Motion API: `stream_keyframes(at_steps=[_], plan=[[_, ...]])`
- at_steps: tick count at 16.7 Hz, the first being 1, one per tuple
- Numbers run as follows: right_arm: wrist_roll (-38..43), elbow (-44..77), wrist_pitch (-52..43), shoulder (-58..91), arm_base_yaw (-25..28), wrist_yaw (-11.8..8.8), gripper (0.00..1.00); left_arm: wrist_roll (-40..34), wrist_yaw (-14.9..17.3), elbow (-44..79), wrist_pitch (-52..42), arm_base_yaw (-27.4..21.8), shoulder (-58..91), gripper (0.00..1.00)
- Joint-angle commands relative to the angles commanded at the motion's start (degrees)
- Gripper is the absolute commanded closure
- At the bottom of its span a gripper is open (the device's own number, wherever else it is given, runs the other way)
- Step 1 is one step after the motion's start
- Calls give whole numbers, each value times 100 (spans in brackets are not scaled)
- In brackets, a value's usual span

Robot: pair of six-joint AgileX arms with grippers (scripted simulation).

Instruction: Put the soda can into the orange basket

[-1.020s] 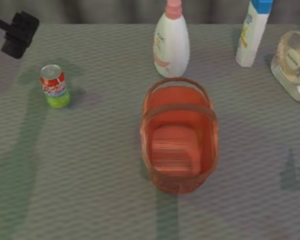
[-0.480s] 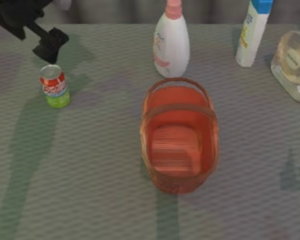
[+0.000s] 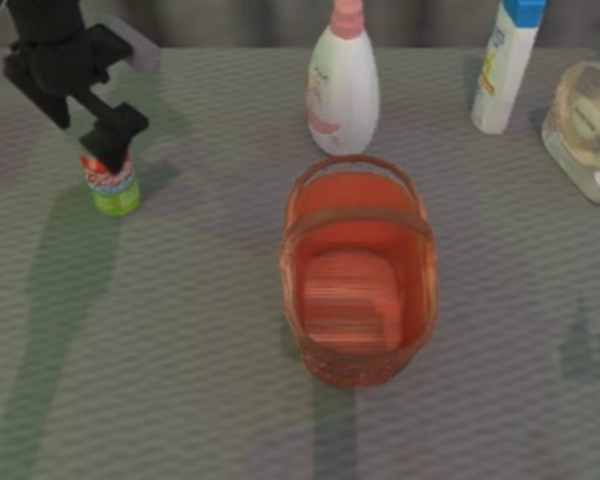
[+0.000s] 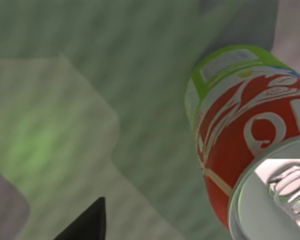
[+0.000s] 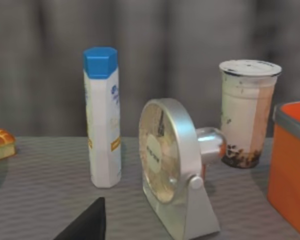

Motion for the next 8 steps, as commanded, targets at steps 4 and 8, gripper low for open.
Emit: stream_keyframes(at_steps=[4,8], plan=[[0,0,0,0,0,0,0,-6,3,-13,10,33,6,0],[0,0,0,0,0,0,0,8,0,-448,417,9,-47,0]])
